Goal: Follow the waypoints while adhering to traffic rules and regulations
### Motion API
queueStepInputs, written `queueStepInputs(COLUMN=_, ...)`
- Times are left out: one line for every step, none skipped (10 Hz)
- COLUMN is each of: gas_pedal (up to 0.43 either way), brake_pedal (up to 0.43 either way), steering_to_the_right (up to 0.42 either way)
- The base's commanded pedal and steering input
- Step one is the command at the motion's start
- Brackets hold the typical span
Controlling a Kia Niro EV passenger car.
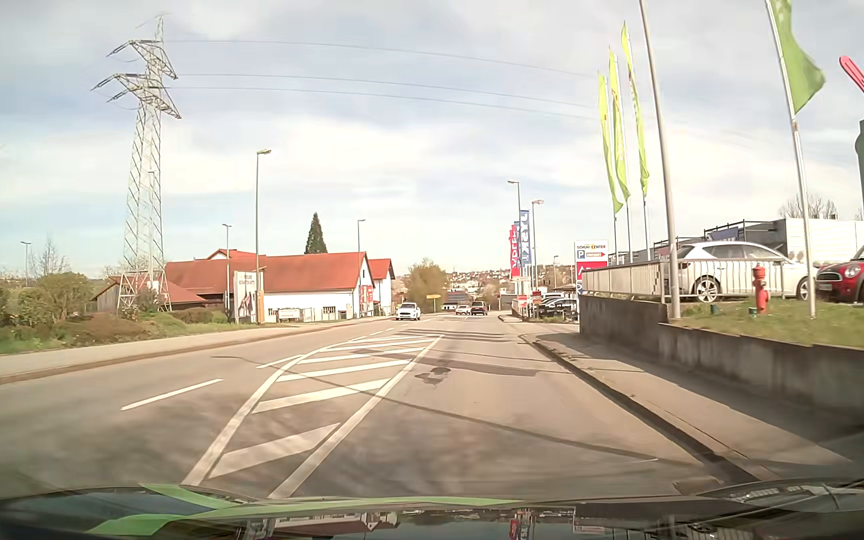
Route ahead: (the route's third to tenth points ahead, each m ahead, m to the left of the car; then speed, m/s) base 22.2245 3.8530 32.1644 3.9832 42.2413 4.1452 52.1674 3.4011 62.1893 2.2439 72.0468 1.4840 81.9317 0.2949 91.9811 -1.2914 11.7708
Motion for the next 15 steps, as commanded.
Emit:
queueStepInputs(gas_pedal=0.039, brake_pedal=0.000, steering_to_the_right=-0.002)
queueStepInputs(gas_pedal=0.039, brake_pedal=0.000, steering_to_the_right=-0.002)
queueStepInputs(gas_pedal=0.039, brake_pedal=0.000, steering_to_the_right=-0.001)
queueStepInputs(gas_pedal=0.039, brake_pedal=0.000, steering_to_the_right=0.000)
queueStepInputs(gas_pedal=0.028, brake_pedal=0.000, steering_to_the_right=0.000)
queueStepInputs(gas_pedal=0.020, brake_pedal=0.000, steering_to_the_right=0.001)
queueStepInputs(gas_pedal=0.008, brake_pedal=0.000, steering_to_the_right=0.001)
queueStepInputs(gas_pedal=0.008, brake_pedal=0.000, steering_to_the_right=0.000)
queueStepInputs(gas_pedal=0.000, brake_pedal=0.000, steering_to_the_right=0.000)
queueStepInputs(gas_pedal=0.000, brake_pedal=0.000, steering_to_the_right=0.000)
queueStepInputs(gas_pedal=0.000, brake_pedal=0.000, steering_to_the_right=0.001)
queueStepInputs(gas_pedal=0.000, brake_pedal=0.000, steering_to_the_right=0.001)
queueStepInputs(gas_pedal=0.020, brake_pedal=0.000, steering_to_the_right=0.001)
queueStepInputs(gas_pedal=0.020, brake_pedal=0.000, steering_to_the_right=0.000)
queueStepInputs(gas_pedal=0.039, brake_pedal=0.000, steering_to_the_right=0.000)
